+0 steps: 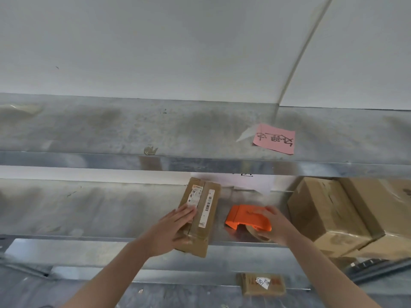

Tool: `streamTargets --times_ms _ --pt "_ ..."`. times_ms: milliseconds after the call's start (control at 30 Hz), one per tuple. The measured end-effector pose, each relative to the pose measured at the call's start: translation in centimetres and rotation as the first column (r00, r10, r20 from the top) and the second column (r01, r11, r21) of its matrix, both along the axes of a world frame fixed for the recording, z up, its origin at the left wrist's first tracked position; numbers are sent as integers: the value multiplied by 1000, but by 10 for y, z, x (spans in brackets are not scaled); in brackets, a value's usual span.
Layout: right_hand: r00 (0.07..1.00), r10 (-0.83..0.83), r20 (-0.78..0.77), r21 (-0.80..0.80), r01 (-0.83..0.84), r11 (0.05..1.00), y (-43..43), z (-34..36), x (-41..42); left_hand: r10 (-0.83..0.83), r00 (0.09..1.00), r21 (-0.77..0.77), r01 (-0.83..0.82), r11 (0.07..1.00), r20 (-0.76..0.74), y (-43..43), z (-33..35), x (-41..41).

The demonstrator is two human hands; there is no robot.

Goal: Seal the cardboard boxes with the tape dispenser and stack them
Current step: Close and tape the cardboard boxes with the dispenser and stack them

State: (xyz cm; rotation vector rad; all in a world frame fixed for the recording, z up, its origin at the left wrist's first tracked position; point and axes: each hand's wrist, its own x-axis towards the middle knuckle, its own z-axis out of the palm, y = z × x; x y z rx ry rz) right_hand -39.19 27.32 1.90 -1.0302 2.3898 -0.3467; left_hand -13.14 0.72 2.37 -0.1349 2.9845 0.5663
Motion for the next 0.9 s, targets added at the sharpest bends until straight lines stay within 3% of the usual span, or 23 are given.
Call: streamTargets --times_ms 233,500,900 --pt "1000 -7 9 -25 7 1000 25 -9 -10 212 975 54 -209 976 -69 11 -12 0" --pt "995 -95 19 -108 97 989 45 -19 1 202 979 45 -201 979 -28 13 -8 -6" --pt "992 -71 -102 -162 54 985 45 16 25 201 980 -24 -201 979 -11 17 0 -5"
